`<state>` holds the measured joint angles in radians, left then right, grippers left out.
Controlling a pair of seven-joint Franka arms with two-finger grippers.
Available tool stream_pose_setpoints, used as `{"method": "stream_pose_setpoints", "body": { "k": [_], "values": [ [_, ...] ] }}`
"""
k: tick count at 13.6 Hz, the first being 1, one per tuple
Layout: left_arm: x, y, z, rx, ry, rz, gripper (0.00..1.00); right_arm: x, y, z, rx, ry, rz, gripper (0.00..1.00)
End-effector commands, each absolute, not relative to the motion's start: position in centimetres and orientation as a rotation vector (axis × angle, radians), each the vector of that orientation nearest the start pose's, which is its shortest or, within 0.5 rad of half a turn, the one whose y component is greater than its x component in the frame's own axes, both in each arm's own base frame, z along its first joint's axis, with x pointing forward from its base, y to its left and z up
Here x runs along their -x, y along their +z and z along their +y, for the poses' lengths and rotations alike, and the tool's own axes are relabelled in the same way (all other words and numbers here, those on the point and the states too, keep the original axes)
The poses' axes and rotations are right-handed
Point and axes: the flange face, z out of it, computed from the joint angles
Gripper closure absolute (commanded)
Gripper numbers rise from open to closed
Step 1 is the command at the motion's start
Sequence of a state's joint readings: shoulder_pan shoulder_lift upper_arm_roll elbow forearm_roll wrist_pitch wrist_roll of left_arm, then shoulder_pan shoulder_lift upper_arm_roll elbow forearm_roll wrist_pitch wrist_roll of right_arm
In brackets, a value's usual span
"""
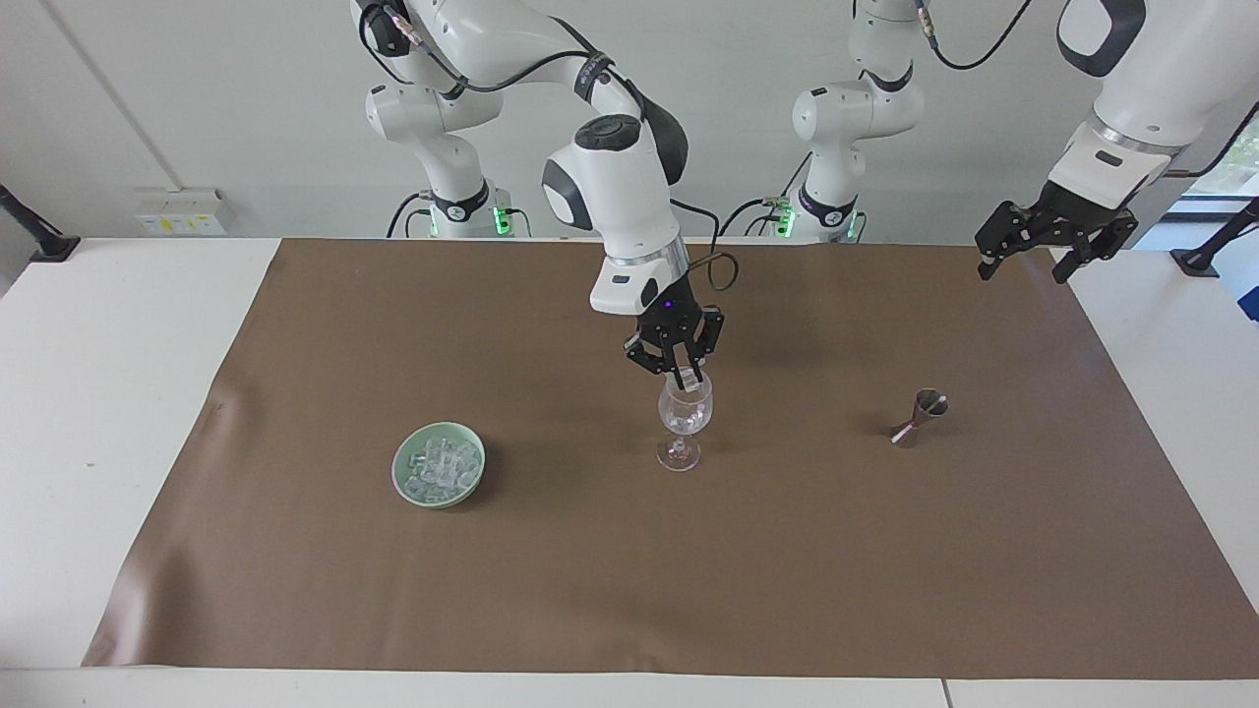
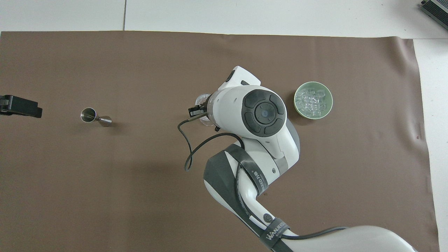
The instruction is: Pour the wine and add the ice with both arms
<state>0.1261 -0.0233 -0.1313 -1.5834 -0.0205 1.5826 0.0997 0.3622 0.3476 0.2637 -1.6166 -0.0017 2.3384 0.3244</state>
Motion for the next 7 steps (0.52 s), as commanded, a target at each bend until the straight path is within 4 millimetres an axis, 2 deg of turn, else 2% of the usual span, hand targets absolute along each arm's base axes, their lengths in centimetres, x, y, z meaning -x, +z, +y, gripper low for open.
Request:
{"method": "stream_pose_setpoints", "body": {
  "k": [1,5,7],
  "values": [
    [-54.2,63.4,-0.5,3.139,-0.022,0.183,0.0,-57.0,47.4,38.5,2.835,-0.435,-0.401,0.72],
    [-54.1,63.6,-0.7,3.139,-0.021,0.186,0.0,-57.3,49.0,37.8,2.834,-0.461,-0.404,0.72],
    [-53.8,64.3,-0.8,3.138,-0.041,0.188,0.0,-57.4,51.4,37.8,2.814,-0.506,-0.401,0.72]
  ]
}}
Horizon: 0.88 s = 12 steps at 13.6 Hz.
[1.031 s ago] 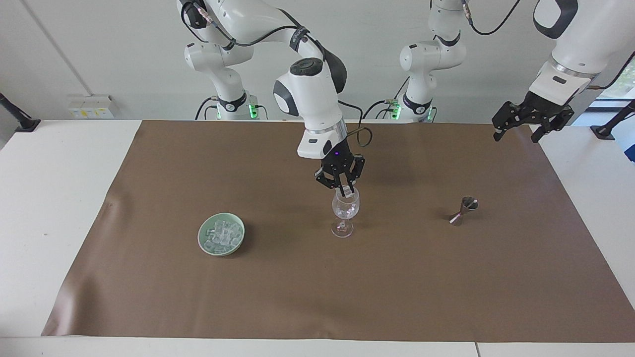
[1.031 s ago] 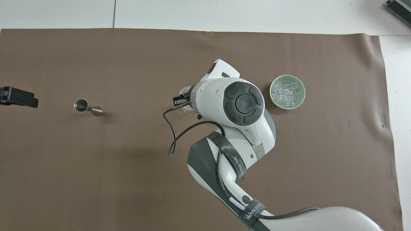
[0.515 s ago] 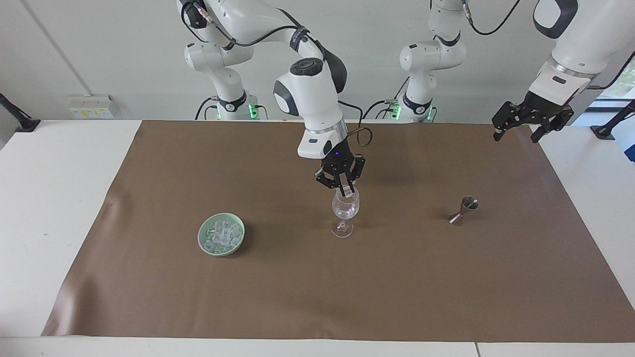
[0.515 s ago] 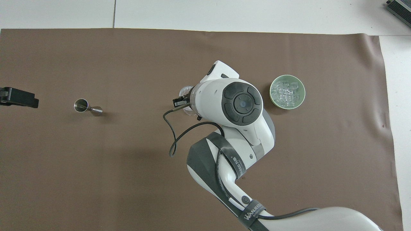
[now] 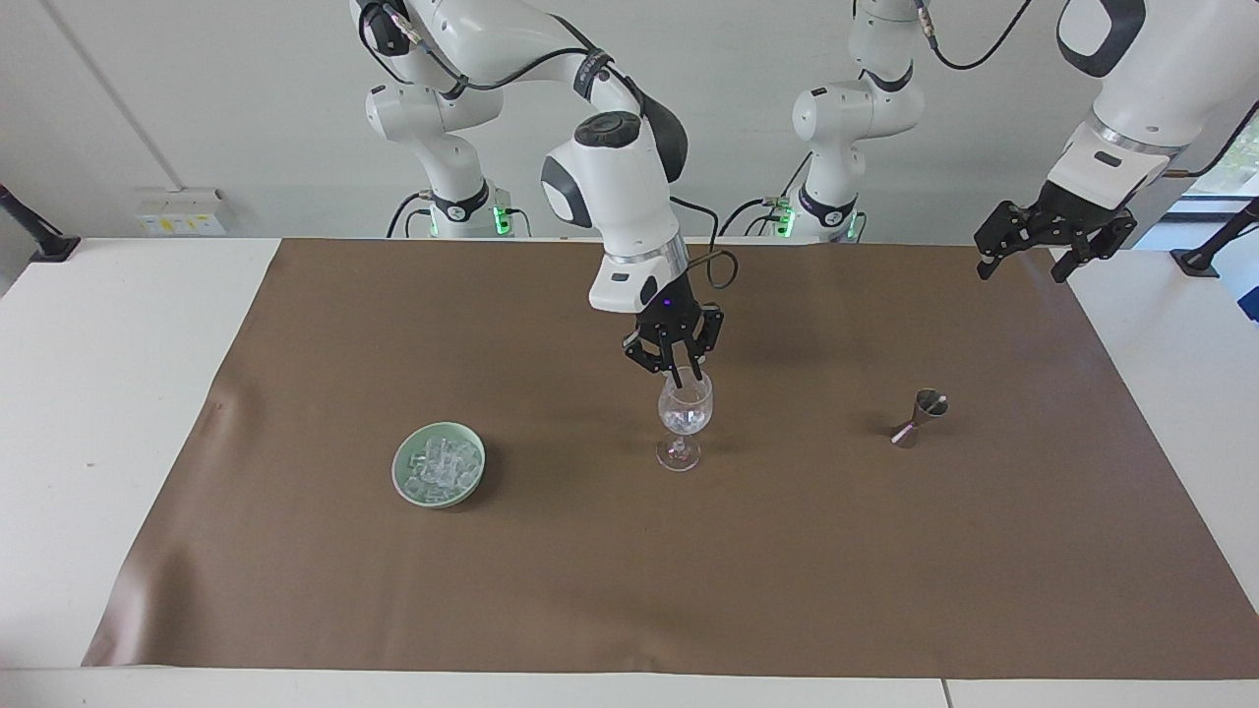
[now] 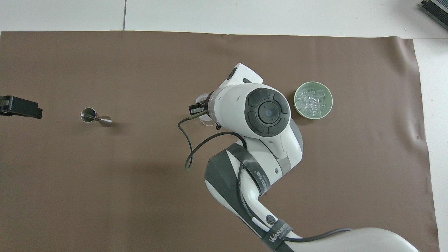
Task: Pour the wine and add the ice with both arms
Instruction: 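Carry the bowl back and set it down with the right gripper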
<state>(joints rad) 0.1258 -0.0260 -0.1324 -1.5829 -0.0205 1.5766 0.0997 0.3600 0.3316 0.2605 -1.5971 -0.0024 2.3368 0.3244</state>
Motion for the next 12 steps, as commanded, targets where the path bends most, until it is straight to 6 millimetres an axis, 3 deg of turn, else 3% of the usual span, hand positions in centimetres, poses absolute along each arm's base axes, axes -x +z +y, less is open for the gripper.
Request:
{"method": "stream_pose_setpoints", "body": {
  "k": [1,3,5,6,7,10,12],
  "values": [
    [-53.8,64.3,-0.8,3.139,-0.041,0.186,0.0,-57.1,53.6,37.3,2.809,-0.531,-0.4,0.72],
    [-53.8,64.3,-0.8,3.139,-0.031,0.186,0.0,-57.2,56.2,34.5,2.831,-0.55,-0.382,0.66],
    [-53.5,64.5,-0.7,3.142,-0.024,0.179,0.0,-58.1,57.2,30.4,2.878,-0.493,-0.355,0.53],
    [-53.3,64.9,-0.7,3.142,-0.033,0.179,0.0,-58.4,57.8,27.9,2.911,-0.457,-0.354,0.52],
    [-52.9,65.4,-0.7,3.14,-0.048,0.177,0.0,-58.6,58.2,25.1,2.946,-0.41,-0.349,0.44],
    [-52.7,65.7,-0.8,3.139,-0.055,0.179,0.0,-58.8,59.7,16.8,3.028,-0.299,-0.26,0.03],
    [-52.6,65.6,-0.8,3.14,-0.043,0.179,0.0,-59.2,59.9,11.6,3.06,-0.244,-0.221,0.0]
  ]
}}
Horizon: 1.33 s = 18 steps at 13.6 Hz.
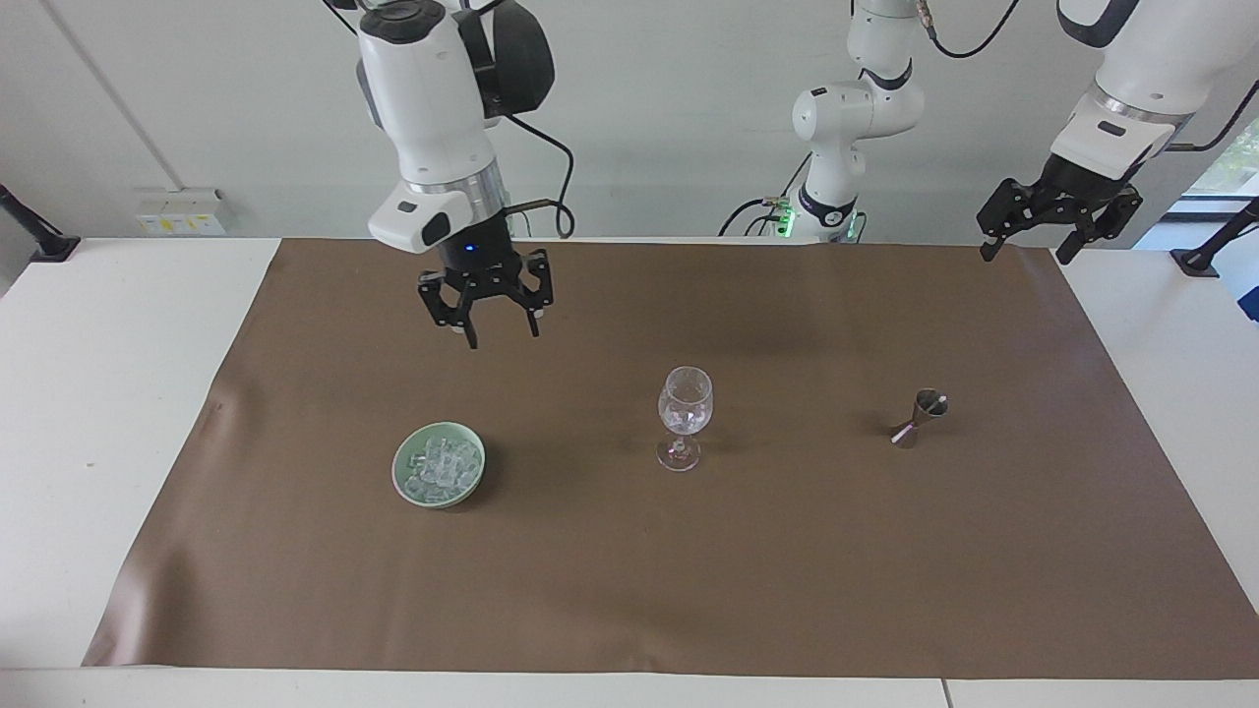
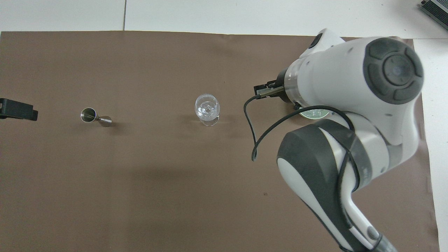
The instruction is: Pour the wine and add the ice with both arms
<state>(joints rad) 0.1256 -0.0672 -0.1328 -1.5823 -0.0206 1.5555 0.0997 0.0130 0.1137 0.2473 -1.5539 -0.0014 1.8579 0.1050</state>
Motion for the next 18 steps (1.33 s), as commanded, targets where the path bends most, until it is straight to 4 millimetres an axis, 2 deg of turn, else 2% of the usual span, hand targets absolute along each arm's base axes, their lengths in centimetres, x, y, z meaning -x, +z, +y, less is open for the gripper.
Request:
{"method": "stream_pose_setpoints", "body": {
  "k": [1,4,7,10,12,18],
  "values": [
    [-52.5,65.5,-0.7,3.14,-0.031,0.177,0.0,-59.2,60.4,9.6,3.069,-0.236,-0.208,0.0],
    [-52.4,65.5,-0.8,3.141,-0.016,0.177,0.0,-58.9,60.1,5.3,3.092,-0.15,-0.21,0.0],
    [-52.4,65.5,-0.9,3.144,-0.016,0.177,0.0,-59.1,60.1,0.8,3.11,-0.154,-0.092,0.0],
    [-52.4,65.5,-1.2,3.145,-0.014,0.185,0.0,-59.1,60.0,-0.6,3.114,-0.15,-0.056,0.0],
    [-52.3,65.6,-1.8,3.144,-0.014,0.207,0.0,-59.1,59.9,-0.7,3.119,-0.143,-0.059,0.0],
    [-52.2,65.6,-1.2,3.15,-0.003,0.193,0.0,-59.1,59.9,-0.7,3.119,-0.143,-0.057,0.0]
  ]
}}
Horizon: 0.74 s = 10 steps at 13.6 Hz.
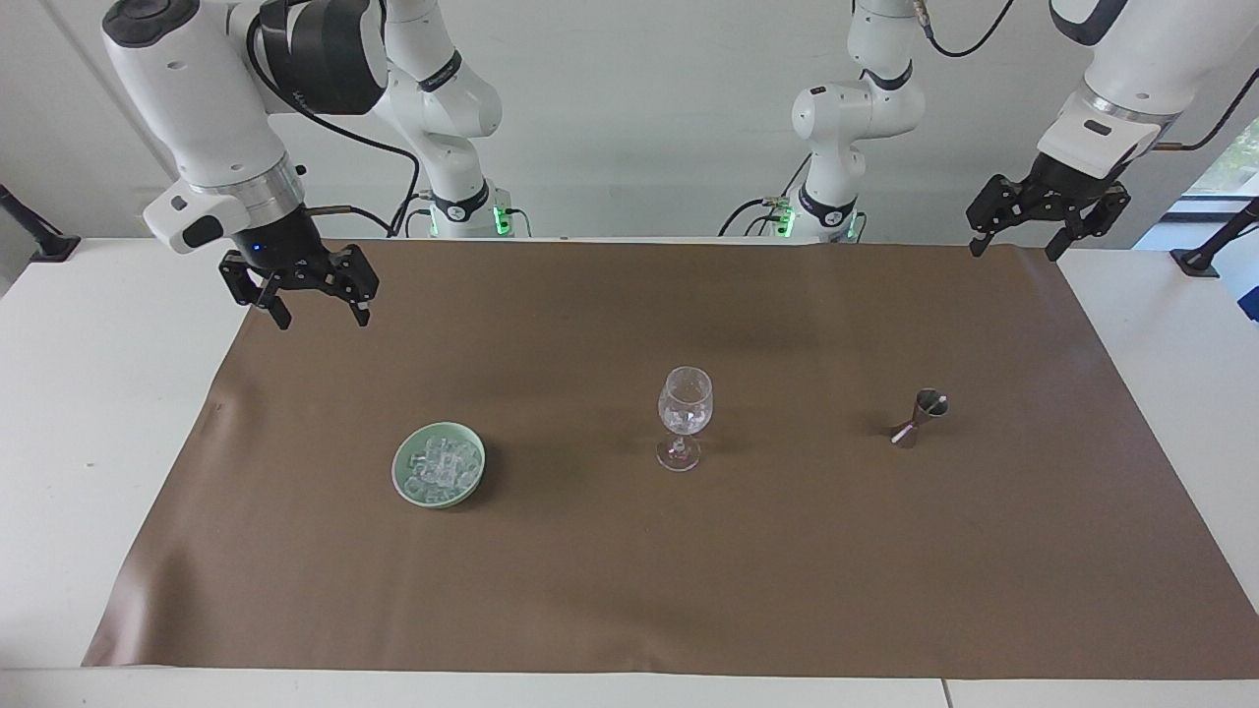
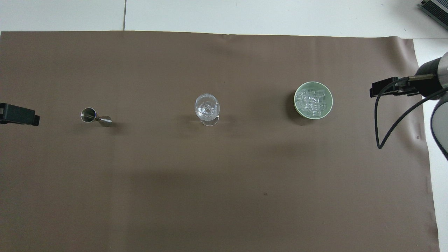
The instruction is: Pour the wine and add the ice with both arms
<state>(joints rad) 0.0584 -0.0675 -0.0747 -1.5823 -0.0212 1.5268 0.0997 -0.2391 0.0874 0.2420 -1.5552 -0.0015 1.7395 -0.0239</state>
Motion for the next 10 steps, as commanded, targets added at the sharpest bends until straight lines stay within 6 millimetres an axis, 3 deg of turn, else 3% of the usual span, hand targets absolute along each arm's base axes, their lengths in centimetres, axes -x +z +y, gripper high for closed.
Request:
{"method": "stream_pose_setpoints", "body": {
  "k": [1,7,10],
  "values": [
    [-52.1,65.8,-1.1,3.149,-0.008,0.19,0.0,-58.8,60.0,0.0,3.124,-0.126,-0.075,0.0],
    [-52.1,65.7,-0.9,3.151,-0.008,0.183,0.0,-56.6,63.6,-3.8,3.138,-0.178,0.032,0.0],
    [-52.1,65.7,-0.9,3.151,-0.008,0.183,0.0,-56.2,63.9,-4.6,3.136,-0.157,0.051,0.0]
  ]
}}
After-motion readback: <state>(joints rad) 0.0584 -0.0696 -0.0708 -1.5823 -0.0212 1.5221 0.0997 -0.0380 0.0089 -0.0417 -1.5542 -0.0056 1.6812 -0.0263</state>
